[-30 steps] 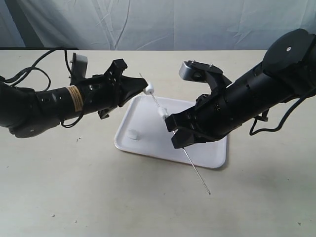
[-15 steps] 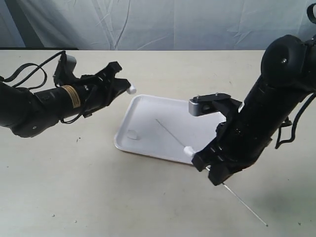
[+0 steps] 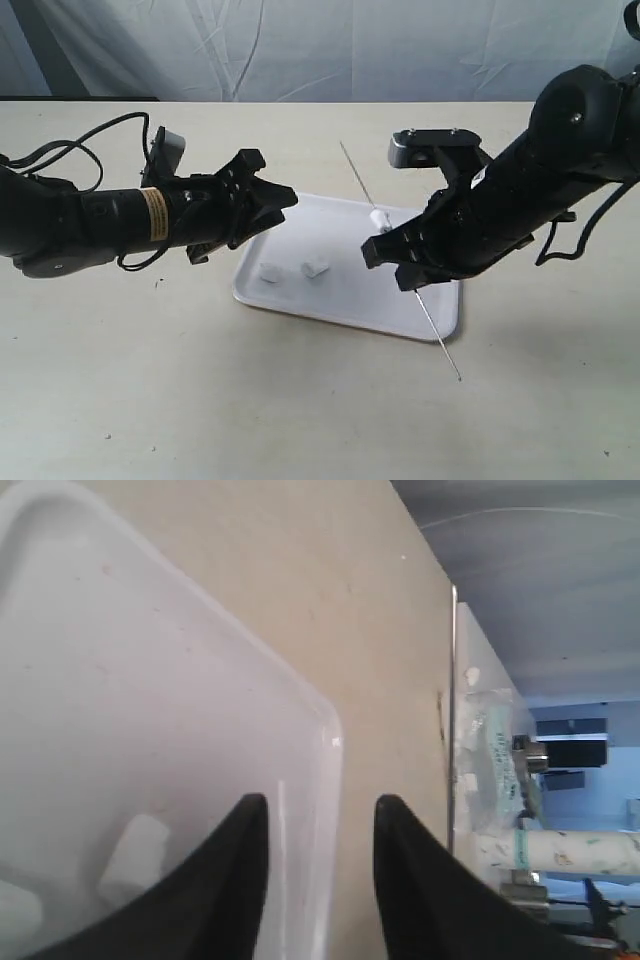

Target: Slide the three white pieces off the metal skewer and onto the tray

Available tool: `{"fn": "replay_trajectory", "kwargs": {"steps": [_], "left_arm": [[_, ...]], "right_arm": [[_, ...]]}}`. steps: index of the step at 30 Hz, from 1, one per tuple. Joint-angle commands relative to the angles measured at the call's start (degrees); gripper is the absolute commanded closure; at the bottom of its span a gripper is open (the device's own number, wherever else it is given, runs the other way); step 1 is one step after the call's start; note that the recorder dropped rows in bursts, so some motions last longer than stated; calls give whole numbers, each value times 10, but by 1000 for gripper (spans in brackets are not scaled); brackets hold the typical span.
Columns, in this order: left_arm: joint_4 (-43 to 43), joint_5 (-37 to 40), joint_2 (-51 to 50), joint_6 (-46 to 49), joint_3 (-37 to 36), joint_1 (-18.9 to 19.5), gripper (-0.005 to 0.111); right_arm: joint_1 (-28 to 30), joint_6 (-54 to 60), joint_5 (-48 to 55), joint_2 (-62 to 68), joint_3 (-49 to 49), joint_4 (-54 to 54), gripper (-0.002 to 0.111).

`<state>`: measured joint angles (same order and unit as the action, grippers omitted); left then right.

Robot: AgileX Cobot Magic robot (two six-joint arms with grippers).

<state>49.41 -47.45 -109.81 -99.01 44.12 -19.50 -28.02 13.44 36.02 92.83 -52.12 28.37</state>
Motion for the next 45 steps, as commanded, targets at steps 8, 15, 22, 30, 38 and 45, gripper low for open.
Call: {"fn": "replay_trajectory", "kwargs": {"steps": [8, 15, 22, 30, 38, 45], "left_arm": [[44, -81, 1, -14, 0, 0, 72], [35, -81, 1, -13, 0, 0, 72], [15, -82, 1, -12, 0, 0, 72], [14, -82, 1, -12, 0, 0, 72], [15, -81, 1, -12, 0, 0, 79], [15, -81, 1, -12, 0, 0, 83]], "right_arm": [[0, 106, -17, 36, -30, 135, 109], [0, 126, -5, 48, -58, 167, 109], [-1, 128, 13, 71, -65, 175, 109], [-1, 209, 7, 82, -65, 267, 109], [-1, 224, 9, 87, -65, 276, 109], [-1, 226, 7, 87, -65, 277, 109]]}}
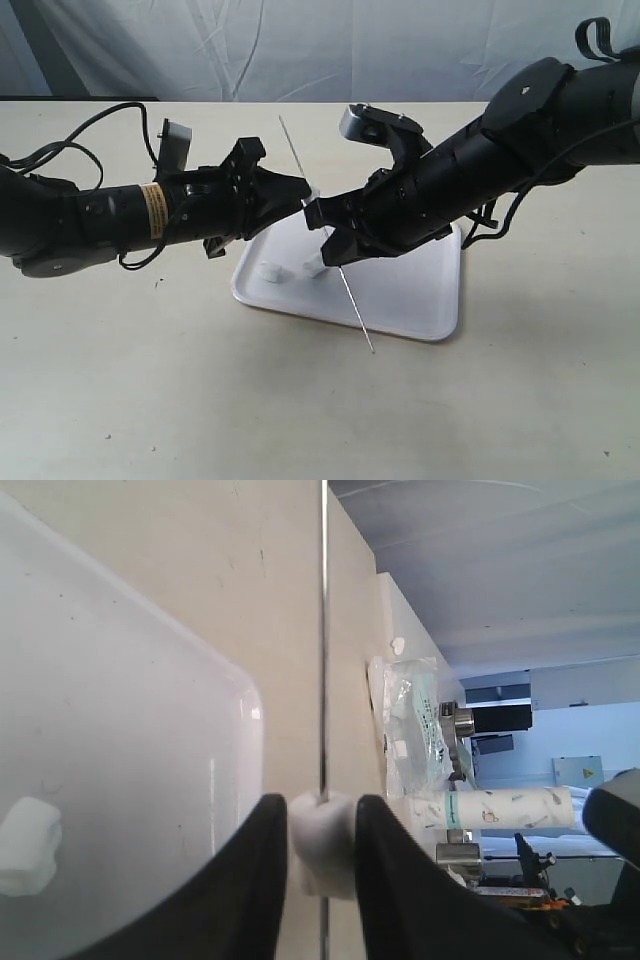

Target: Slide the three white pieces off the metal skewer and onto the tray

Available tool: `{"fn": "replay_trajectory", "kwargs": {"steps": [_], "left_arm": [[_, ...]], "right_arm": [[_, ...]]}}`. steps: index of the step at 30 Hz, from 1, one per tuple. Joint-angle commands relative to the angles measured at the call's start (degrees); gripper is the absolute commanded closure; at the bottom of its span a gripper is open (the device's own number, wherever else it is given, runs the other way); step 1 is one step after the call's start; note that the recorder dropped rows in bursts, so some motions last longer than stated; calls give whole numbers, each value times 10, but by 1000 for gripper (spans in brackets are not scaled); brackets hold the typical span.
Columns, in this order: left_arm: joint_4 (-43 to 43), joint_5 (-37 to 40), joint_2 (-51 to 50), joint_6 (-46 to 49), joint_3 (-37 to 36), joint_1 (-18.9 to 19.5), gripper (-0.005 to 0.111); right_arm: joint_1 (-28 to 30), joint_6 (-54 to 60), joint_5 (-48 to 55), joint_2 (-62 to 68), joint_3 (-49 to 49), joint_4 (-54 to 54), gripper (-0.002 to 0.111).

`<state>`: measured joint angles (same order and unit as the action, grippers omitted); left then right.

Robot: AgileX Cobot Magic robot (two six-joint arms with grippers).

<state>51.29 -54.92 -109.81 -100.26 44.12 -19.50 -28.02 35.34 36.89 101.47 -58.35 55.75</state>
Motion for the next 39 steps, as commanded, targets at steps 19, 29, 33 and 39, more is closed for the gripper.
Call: {"fn": "replay_trajectory", "kwargs": {"steps": [19, 29, 33, 39], "left_arm": [[-5, -6, 1, 4, 0, 0, 92], [-18, 1, 1, 8, 0, 0, 96], [-44, 11, 1, 19, 0, 0, 101], [-82, 14, 1, 35, 0, 0, 101]], "right_arm": [[-1, 26, 12, 1, -3, 27, 109], [-1, 27, 22, 1, -3, 26, 109], [-1, 27, 31, 1, -3, 24, 109], [-1, 27, 38, 1, -3, 17, 109]]}}
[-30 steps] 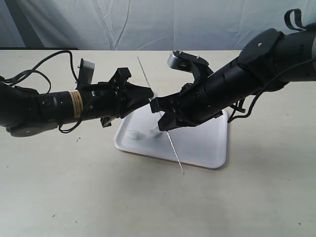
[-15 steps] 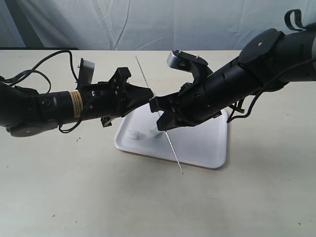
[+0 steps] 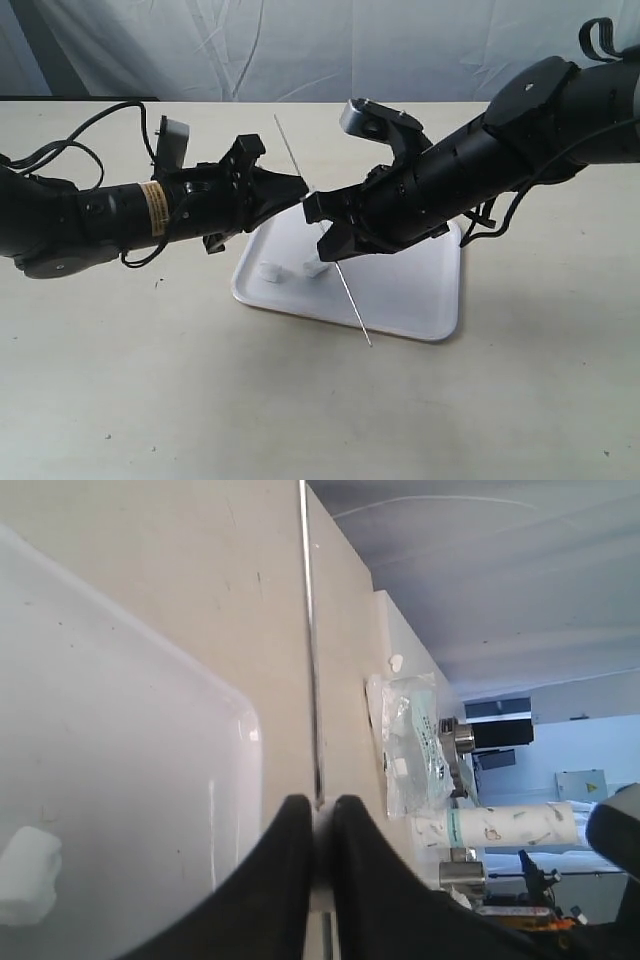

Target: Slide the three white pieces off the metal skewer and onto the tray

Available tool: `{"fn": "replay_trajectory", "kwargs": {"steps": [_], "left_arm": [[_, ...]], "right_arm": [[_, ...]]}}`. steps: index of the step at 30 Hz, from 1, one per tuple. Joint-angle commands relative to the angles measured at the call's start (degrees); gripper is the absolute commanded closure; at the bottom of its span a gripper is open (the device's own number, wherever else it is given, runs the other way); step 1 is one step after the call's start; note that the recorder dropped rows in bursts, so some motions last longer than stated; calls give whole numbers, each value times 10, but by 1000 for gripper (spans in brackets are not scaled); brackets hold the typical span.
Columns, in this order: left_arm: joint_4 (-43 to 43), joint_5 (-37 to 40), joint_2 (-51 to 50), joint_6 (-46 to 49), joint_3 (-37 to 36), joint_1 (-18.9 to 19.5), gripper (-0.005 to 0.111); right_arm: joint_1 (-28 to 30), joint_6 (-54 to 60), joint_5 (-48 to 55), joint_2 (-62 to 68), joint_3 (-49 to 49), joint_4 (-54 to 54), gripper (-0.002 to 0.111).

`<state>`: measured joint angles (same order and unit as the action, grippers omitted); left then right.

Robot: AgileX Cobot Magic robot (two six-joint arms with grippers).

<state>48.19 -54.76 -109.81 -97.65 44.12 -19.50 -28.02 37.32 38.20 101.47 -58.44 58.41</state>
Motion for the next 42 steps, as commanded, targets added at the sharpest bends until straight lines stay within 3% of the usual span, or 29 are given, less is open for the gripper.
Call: {"fn": "replay_trajectory", "kwargs": {"steps": [1, 5, 11, 15, 17, 20, 21, 26, 31, 33, 37, 42], "left_arm": [[-57, 12, 1, 11, 0, 0, 101], [-98, 12, 1, 32, 0, 0, 101], [-235, 57, 1, 133, 0, 0, 101], [-307, 83, 1, 208, 0, 0, 101], [-249, 95, 1, 212, 0, 0, 101], [-58, 100, 1, 144, 0, 0, 98], [-14, 100, 1, 112, 0, 0, 94], [38, 102, 1, 59, 0, 0, 76], [93, 100, 1, 49, 0, 0, 74], [113, 96, 1, 46, -7, 0, 78], [167, 99, 1, 54, -29, 0, 107], [179, 22, 1, 54, -29, 0, 107]], "right_arm": [[-1, 7, 30, 1, -2, -10, 109], [-1, 7, 51, 1, -2, -19, 109], [-1, -19, 158, 1, -2, -83, 109], [-1, -134, 253, 1, -2, -243, 109], [0, -226, 272, -2, -2, -414, 109], [0, -365, 176, -28, -2, -599, 109], [0, -373, 140, -39, -2, -603, 109], [0, -373, 88, -41, -2, -576, 109], [0, -373, 20, -37, -2, -576, 109], [0, -369, -21, -24, -2, -567, 109], [0, -339, -62, 39, -2, -552, 109], [0, -338, -103, 92, -2, -552, 109]]}}
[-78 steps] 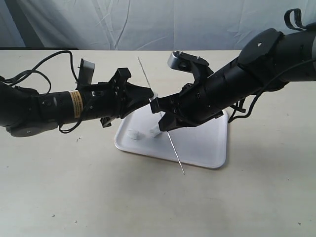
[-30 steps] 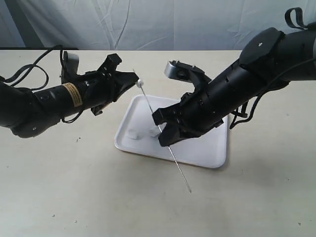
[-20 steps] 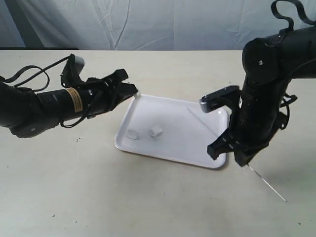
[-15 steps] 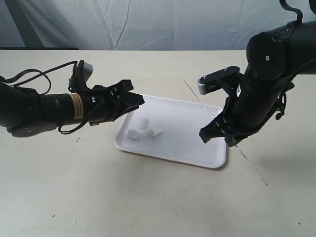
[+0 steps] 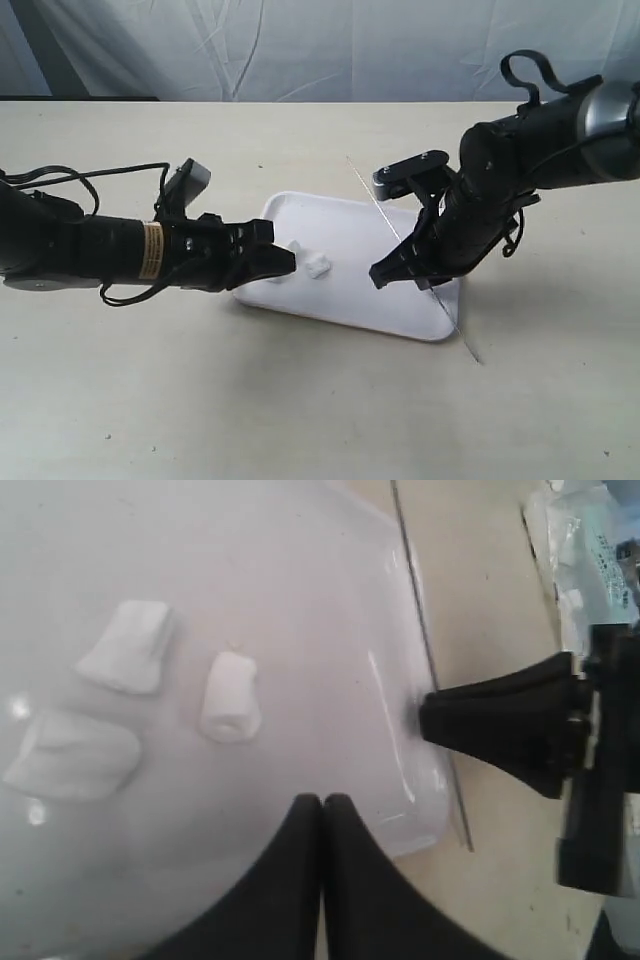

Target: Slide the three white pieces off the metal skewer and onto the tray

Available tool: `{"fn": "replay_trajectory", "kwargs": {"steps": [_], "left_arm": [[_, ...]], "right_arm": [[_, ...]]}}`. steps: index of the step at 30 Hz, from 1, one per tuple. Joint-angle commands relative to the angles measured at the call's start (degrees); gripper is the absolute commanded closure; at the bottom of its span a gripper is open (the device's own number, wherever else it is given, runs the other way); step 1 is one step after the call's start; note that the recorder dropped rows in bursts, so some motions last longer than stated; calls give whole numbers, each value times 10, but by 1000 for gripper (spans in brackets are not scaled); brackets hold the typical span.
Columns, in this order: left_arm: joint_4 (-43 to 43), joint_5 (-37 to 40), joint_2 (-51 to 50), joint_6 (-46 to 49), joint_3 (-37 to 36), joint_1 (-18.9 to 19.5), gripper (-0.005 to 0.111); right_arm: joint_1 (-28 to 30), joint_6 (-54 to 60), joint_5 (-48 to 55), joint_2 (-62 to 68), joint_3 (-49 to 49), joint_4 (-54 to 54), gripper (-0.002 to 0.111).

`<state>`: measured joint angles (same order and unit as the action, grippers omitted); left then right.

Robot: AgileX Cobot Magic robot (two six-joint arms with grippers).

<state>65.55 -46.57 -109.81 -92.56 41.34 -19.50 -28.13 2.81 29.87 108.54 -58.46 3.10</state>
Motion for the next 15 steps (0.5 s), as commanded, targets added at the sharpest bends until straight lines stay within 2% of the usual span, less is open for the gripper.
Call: {"fn": "replay_trajectory", "kwargs": {"steps": [1, 3, 7, 10, 15], "left_arm": [[5, -98, 1, 3, -2, 0, 107], [5, -146, 1, 2, -2, 0, 107], [7, -167, 1, -1, -2, 0, 107], [1, -137, 1, 2, -2, 0, 107], [3, -43, 7, 2, -2, 0, 107]], "right_arm": [[1, 9, -20, 31, -1, 1, 109], [1, 30, -17, 38, -1, 1, 105], [1, 34, -16, 37, -1, 2, 86], [1, 34, -9, 36, -1, 11, 77], [1, 34, 6, 11, -1, 8, 75]]}}
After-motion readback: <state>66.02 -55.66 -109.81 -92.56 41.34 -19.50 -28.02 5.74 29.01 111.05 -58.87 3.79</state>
